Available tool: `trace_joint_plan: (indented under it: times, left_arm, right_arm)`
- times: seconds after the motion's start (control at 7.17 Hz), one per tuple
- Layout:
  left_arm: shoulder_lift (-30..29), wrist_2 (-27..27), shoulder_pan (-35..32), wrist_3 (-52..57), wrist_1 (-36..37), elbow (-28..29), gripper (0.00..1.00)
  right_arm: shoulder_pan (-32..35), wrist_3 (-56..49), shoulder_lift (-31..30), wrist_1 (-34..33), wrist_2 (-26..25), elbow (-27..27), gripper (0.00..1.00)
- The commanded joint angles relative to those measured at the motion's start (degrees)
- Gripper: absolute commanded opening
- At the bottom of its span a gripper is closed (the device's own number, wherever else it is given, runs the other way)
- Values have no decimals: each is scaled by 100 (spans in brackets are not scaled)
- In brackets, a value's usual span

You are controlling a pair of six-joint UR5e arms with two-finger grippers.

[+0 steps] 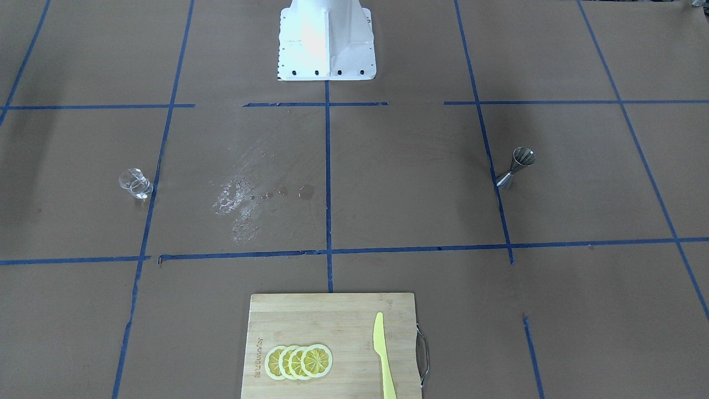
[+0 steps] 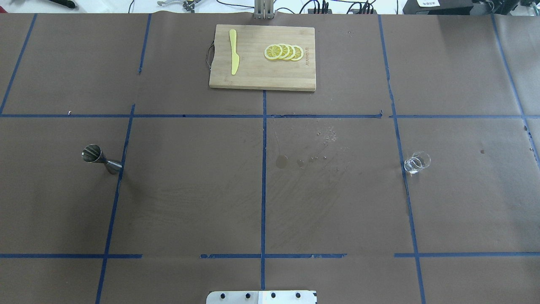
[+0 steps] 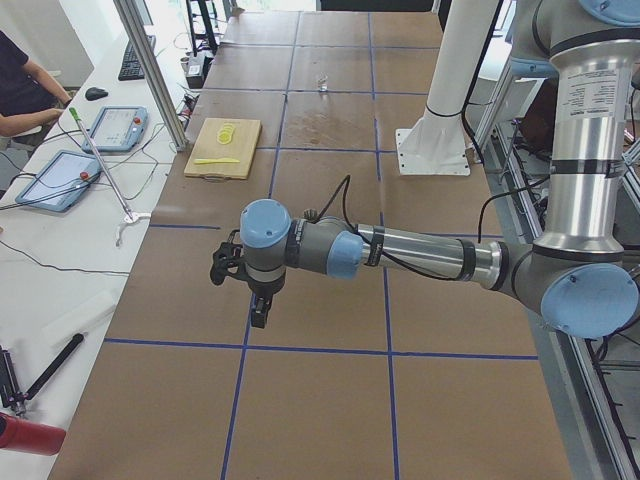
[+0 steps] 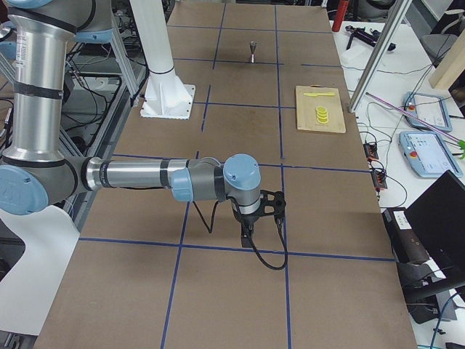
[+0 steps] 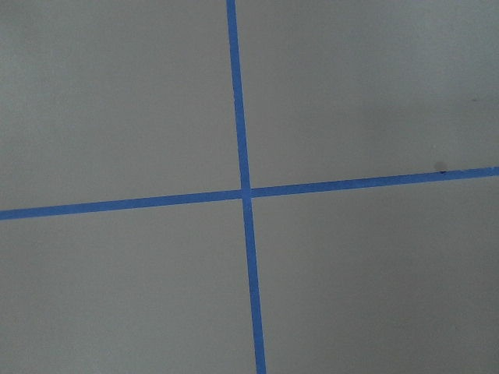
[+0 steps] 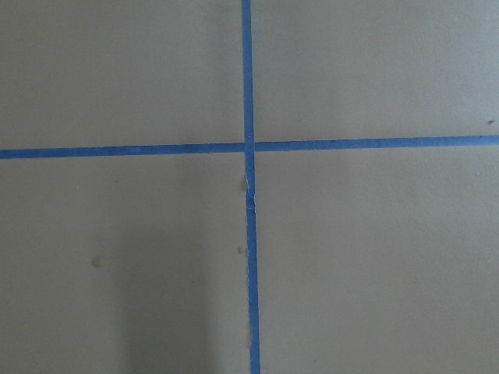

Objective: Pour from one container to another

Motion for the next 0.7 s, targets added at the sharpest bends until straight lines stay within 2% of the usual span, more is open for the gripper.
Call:
trace_joint_plan:
  times: [0.0,0.14,0.28,0.42,0.56]
  left_arm:
    - [12,-16,212,-5,-292,-681,100]
    - [-5,-137,518,-832,-345,-989,100]
    - [38,-113,1087,-2050,-589,-1531,100]
    - [65,-86,1476,-2958,-661,-1911,96]
    - [117,193,1836,-3698,-818,-2176,94]
  right_arm:
    - [-205,14,149,-23,10,5,100]
    - [-250,6,350,-32,-17,5,100]
    - [-250,6,326,-58,18,14,100]
    - [-276,32,326,-33,18,-38,100]
    - [-277,293,283,3,192,5,100]
